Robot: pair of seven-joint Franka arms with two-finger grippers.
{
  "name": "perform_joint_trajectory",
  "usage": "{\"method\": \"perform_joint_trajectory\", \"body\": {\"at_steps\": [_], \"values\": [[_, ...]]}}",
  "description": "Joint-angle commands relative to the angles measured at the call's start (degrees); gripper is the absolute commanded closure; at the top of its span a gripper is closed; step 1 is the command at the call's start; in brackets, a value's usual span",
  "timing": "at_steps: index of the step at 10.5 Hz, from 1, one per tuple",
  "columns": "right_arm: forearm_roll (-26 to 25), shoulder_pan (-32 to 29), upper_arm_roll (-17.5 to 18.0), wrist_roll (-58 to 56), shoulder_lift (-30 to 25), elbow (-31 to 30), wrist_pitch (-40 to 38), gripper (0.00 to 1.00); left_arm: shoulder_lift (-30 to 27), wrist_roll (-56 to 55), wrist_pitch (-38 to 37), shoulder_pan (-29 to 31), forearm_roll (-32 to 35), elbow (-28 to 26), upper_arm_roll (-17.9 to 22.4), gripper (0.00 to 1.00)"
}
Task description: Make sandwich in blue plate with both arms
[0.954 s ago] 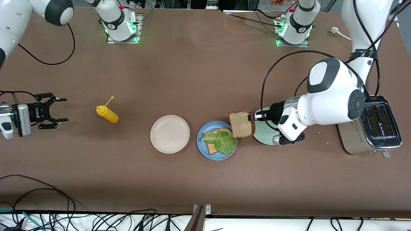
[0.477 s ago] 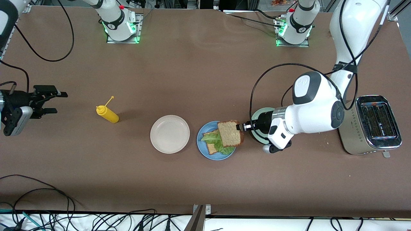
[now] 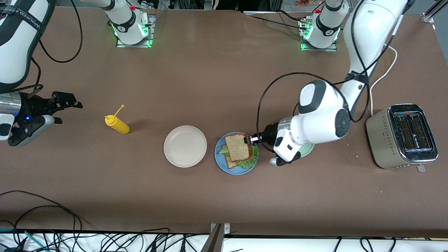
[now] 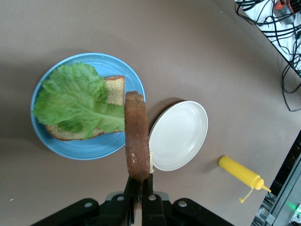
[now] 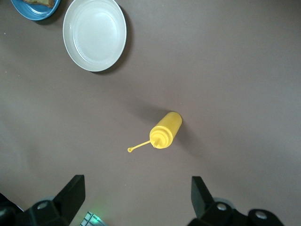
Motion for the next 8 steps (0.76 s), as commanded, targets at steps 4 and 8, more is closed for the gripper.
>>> {"method": "perform_joint_trajectory", "body": {"at_steps": [4, 8], "values": [[-0.19, 0.37, -0.98, 1.35, 0.12, -1.13, 0.58, 0.0, 5.78, -0.38, 8.8, -5.3, -1.54, 1.76, 3.36, 1.0], [-6.73, 1.08, 6.18, 11.43, -4.25, -1.48, 5.31, 0.0, 7.63, 6.54, 8.81, -2.76, -1.1, 1.41, 3.62, 0.85]]}}
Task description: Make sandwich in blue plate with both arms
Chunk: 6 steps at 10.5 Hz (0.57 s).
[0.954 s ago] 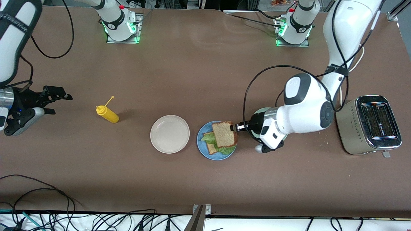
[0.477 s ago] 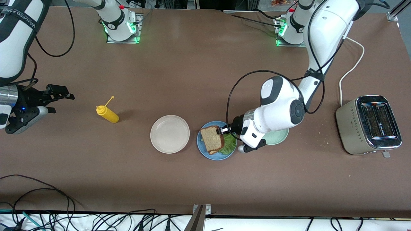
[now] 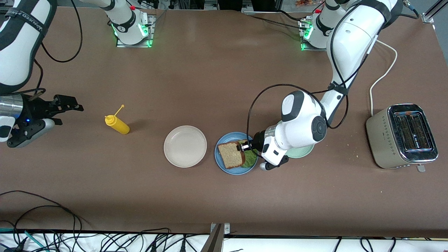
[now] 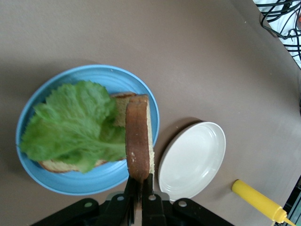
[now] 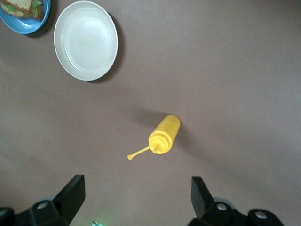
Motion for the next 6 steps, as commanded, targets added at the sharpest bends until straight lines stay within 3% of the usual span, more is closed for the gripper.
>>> {"method": "perform_joint_trajectory", "body": {"at_steps": [1, 4, 6], "values": [[-12.3, -1.26, 10.82, 9.89, -8.05, -1.74, 5.26, 0.0, 2.14, 7.89, 0.12, 2.59, -1.27, 1.3, 1.35, 0.81], [-25.51, -12.22, 29.52, 18.25, -14.4, -1.92, 5.81, 0.0, 2.85, 9.84, -0.14, 3.39, -1.01, 0.24, 1.54, 0.7], [-32.71, -20.49, 41.93, 23.52, -17.3, -2.53, 5.28, 0.0, 2.94, 9.84, -0.06, 3.39, -1.01, -1.33, 1.63, 0.69]]}}
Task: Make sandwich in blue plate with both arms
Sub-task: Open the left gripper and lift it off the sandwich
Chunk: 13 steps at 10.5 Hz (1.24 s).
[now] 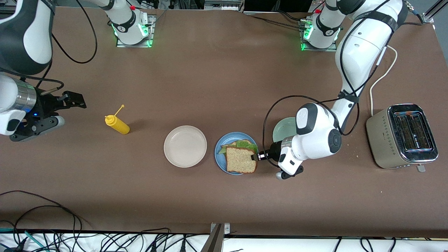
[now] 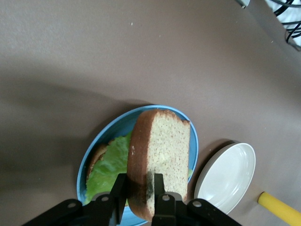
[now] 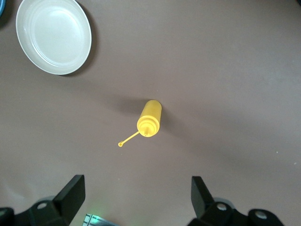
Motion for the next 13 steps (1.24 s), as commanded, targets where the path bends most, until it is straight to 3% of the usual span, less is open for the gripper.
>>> {"method": "perform_joint_trajectory", "body": {"at_steps": [1, 3, 4, 7, 9, 13], "values": [[-8.47, -10.11, 15.79, 8.64, -7.01, -5.24, 0.46, 0.0, 0.16, 1.5, 0.01, -0.37, -1.01, -1.45, -0.04, 0.68], [-12.69, -17.38, 26.14, 14.2, -12.63, -12.08, 3.34, 0.0, 1.39, 1.5, 0.18, -0.89, -1.01, -2.5, -0.04, 0.67], [-13.23, -20.82, 29.42, 14.21, -15.53, -16.82, 6.67, 0.0, 1.65, 1.41, 0.19, -0.89, -1.01, -2.59, 0.14, 0.67], [-12.62, -22.96, 29.98, 14.3, -16.79, -18.18, 7.23, 0.0, 0.78, 1.32, -1.82, -0.11, -0.74, -4.61, 1.89, 0.65], [-11.57, -28.82, 35.05, 14.39, -16.88, -17.66, 7.67, 0.0, 0.17, 1.24, -5.25, 0.51, -0.74, -4.61, 2.77, 0.63], [-12.0, -28.94, 35.6, 15.19, -14.33, -14.85, 6.88, 0.0, -1.15, -1.47, -8.5, 0.51, -0.74, -3.83, 3.3, 0.64]]}}
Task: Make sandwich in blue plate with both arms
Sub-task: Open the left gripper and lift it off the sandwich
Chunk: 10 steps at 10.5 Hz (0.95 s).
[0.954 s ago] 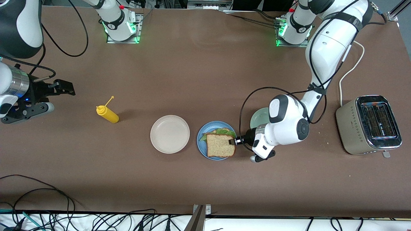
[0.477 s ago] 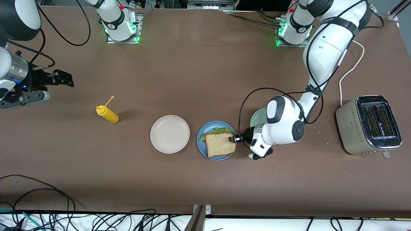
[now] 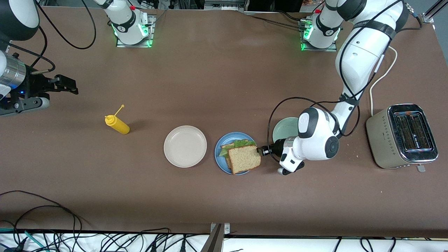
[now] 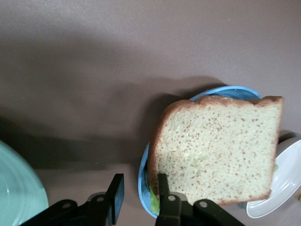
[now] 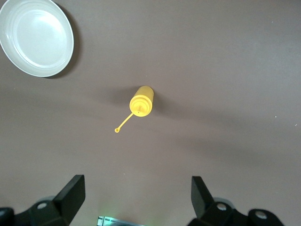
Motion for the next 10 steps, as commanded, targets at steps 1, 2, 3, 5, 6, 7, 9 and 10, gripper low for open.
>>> {"method": "perform_joint_trajectory", "body": {"at_steps": [1, 2, 3, 5, 6, 7, 9, 10], "values": [[-0.13, -0.95, 1.17, 0.43, 0.77, 0.91, 0.31, 0.0, -2.84, -3.5, -7.24, -0.11, -0.74, 0.89, 1.31, 0.64], [-0.13, -0.94, 1.17, 0.51, 0.77, 0.91, 0.23, 0.0, -3.98, -5.0, -11.19, -0.11, -0.66, 2.29, 1.49, 0.64], [-0.04, -0.94, 1.17, 0.6, 0.77, 0.74, 0.22, 0.0, -5.73, -5.36, -15.06, -0.28, 1.26, 3.35, 2.71, 0.64], [-0.13, -0.68, 1.34, 1.13, 0.77, 0.74, 0.31, 0.0, -10.82, -5.54, -21.05, -0.72, 8.1, 3.98, 3.07, 0.64], [-0.04, -0.51, 1.34, 1.22, 0.77, 0.74, 0.4, 0.0, -13.02, -5.54, -24.12, -0.72, 10.92, 3.98, 3.07, 0.64], [-0.04, -0.51, 1.34, 1.83, 0.77, 0.74, 0.75, 0.0, -15.91, -5.54, -25.63, -0.63, 11.82, 3.54, 3.07, 0.64], [-0.13, -0.51, 1.34, 4.98, 0.86, 0.74, 0.75, 0.0, -21.8, -5.1, -26.35, -0.72, 11.83, 1.7, 5.95, 0.58], [-0.13, -0.51, 1.34, 6.65, 0.86, 0.74, 0.67, 0.0, -24.01, -5.1, -27.57, -0.81, 11.83, 1.0, 7.37, 0.55]]}}
